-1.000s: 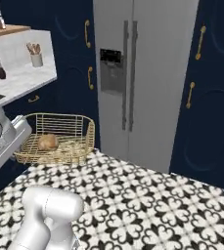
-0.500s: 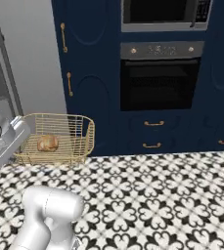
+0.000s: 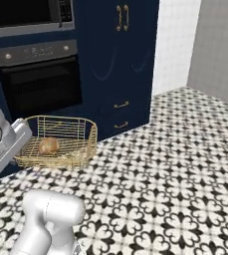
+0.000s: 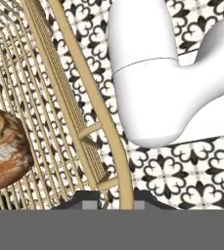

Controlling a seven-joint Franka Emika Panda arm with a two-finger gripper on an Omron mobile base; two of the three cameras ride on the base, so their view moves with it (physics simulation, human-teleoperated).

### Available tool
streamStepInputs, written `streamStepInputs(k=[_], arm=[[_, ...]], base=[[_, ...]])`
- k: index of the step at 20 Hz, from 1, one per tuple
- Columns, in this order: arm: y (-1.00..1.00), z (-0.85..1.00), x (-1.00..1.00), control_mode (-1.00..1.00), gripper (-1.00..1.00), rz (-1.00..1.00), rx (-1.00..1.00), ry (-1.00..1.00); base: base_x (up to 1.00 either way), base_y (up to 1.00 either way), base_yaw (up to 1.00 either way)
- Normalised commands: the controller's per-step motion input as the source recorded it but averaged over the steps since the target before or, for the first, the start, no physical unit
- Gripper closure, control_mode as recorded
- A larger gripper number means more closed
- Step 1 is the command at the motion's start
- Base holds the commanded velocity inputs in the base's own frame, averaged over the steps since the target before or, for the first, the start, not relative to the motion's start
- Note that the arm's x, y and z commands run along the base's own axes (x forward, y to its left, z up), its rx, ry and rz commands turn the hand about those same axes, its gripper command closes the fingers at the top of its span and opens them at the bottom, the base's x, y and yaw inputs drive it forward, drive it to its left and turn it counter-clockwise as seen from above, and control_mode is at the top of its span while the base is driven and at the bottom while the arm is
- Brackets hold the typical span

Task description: Open the cabinet, pick up the bread from the cabinet and place it in the basket. Then move the basket to the dining counter.

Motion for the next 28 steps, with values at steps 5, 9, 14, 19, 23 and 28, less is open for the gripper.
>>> streamStepInputs(k=[5,9,14,19,23,28], arm=[[0.0,0.0,0.0,1.0,1.0,0.0,0.0,0.0],[0.0,0.0,0.0,1.0,1.0,0.0,0.0,0.0],[0.0,0.0,0.0,1.0,1.0,0.0,0.0,0.0],[0.0,0.0,0.0,1.0,1.0,0.0,0.0,0.0],[0.0,0.0,0.0,1.0,1.0,0.0,0.0,0.0],[0.0,0.0,0.0,1.0,1.0,0.0,0.0,0.0]], base=[[0.33,-0.64,-0.75],[0.36,-0.65,-0.74],[0.44,-0.58,-0.72],[0.62,-0.86,-0.4],[0.97,-0.96,-0.05],[1.0,-1.0,0.01]])
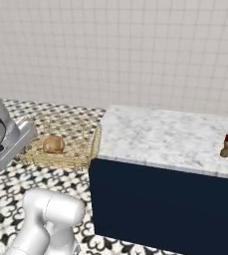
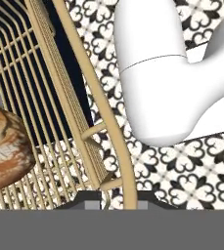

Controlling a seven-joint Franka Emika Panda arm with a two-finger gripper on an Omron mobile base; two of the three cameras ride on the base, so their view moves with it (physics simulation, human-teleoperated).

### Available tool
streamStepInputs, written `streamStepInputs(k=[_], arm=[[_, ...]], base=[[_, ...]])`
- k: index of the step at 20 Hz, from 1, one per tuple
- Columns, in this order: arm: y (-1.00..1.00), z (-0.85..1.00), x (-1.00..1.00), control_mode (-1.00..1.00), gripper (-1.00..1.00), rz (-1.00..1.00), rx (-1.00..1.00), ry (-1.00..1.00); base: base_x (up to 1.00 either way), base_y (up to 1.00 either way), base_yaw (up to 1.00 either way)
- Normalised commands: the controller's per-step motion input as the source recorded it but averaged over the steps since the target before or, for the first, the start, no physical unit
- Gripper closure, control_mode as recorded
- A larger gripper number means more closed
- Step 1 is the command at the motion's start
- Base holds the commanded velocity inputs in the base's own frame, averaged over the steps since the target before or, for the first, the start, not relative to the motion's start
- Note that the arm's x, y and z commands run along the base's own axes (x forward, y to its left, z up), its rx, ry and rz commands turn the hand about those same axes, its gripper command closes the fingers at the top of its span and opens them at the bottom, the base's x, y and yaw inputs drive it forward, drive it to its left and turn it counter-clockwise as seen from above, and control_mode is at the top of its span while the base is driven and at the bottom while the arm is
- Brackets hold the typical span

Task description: Open the cabinet, pick up the bread from the cabinet and place it in the basket. Then move the basket to the dining counter.

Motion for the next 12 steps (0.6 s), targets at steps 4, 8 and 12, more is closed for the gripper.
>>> streamStepInputs(k=[4,8,12], arm=[[0.0,0.0,0.0,1.0,1.0,0.0,0.0,0.0],[0.0,0.0,0.0,1.0,1.0,0.0,0.0,0.0],[0.0,0.0,0.0,1.0,1.0,0.0,0.0,0.0]], base=[[0.94,-1.0,0.02],[0.75,-1.0,0.03],[0.59,-0.81,-0.03]])
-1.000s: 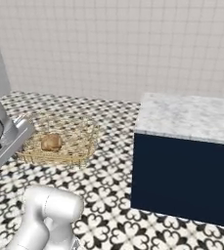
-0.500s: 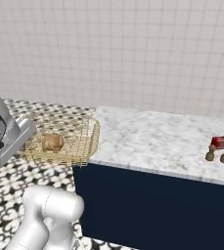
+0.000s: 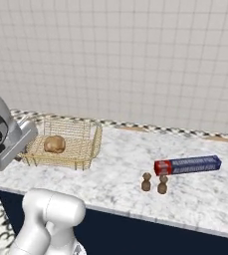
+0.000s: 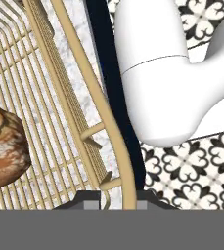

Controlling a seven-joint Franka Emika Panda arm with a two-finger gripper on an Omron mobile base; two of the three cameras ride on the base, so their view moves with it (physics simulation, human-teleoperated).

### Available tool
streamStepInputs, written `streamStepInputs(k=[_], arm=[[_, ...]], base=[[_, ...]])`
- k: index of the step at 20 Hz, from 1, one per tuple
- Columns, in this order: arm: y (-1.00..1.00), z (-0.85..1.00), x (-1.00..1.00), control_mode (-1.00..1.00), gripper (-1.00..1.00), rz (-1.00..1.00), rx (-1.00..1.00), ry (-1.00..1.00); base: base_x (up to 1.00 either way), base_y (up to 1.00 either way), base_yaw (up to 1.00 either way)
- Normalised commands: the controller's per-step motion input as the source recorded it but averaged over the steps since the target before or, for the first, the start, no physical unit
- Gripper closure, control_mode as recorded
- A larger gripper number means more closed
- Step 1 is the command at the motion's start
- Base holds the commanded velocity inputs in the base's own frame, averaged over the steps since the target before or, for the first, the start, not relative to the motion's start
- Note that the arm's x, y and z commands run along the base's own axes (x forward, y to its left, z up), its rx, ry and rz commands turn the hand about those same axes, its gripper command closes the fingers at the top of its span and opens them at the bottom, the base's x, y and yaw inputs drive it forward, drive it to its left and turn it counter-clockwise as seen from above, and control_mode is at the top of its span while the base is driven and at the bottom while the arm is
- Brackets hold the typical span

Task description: Open the cabinet, pick up the bread from the cabinet and place it in the basket. Then move the basket to the dining counter.

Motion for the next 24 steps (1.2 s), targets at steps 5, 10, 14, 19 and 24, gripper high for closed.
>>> streamStepInputs(k=[5,10,14,19,24], arm=[[0.0,0.0,0.0,1.0,1.0,0.0,0.0,0.0],[0.0,0.0,0.0,1.0,1.0,0.0,0.0,0.0],[0.0,0.0,0.0,1.0,1.0,0.0,0.0,0.0],[0.0,0.0,0.0,1.0,1.0,0.0,0.0,0.0],[0.0,-0.13,0.51,-1.0,1.0,0.0,0.0,0.03]], base=[[0.09,0.04,-0.21],[-0.02,0.62,-0.2],[-0.25,0.61,0.0],[-0.02,0.2,0.0],[0.0,0.0,0.0]])
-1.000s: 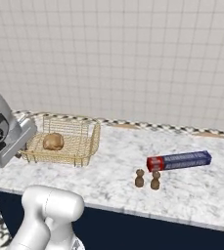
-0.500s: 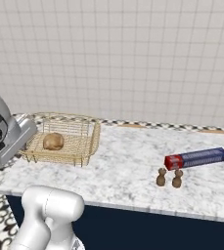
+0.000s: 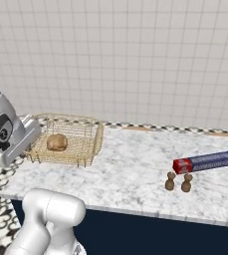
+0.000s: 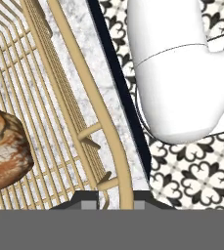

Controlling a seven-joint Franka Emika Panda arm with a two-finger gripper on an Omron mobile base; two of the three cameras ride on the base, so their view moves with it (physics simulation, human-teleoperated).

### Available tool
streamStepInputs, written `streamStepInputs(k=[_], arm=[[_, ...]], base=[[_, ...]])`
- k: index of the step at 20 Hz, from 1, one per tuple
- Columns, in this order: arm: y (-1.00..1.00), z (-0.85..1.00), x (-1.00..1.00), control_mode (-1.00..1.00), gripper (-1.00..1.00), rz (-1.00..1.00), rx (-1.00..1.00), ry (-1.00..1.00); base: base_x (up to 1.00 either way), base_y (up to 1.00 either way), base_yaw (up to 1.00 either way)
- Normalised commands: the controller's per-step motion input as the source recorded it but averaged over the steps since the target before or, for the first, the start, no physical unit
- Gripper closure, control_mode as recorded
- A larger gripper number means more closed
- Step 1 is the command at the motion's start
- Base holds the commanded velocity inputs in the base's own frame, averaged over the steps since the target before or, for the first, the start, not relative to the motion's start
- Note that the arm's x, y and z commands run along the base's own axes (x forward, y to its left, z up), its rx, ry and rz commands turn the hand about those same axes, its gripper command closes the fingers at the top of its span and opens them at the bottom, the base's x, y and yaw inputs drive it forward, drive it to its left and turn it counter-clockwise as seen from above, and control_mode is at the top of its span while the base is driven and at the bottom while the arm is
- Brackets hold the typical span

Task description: Open the cabinet, pick up the bread from the cabinet and place it in the basket. Then move the basket to the dining counter.

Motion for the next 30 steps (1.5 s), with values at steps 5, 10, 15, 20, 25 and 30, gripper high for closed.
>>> streamStepInputs(k=[5,10,15,20,25,30], arm=[[-0.02,-0.54,0.83,-1.0,1.0,0.0,0.0,0.1],[0.0,-0.51,0.98,-1.0,1.0,0.0,0.0,0.1],[-0.03,-0.39,0.73,-1.0,1.0,0.0,0.0,0.0],[-0.17,-0.53,0.52,-1.0,1.0,0.0,-0.01,0.0],[-0.16,-0.62,0.13,-1.0,1.0,0.0,-0.06,0.0],[-0.16,-0.48,0.08,-1.0,1.0,0.0,-0.04,0.0]], base=[[0.0,0.0,0.0],[0.0,0.0,0.0],[0.0,0.0,0.0],[0.0,0.0,0.0],[0.0,0.0,0.0],[0.0,0.0,0.0]])
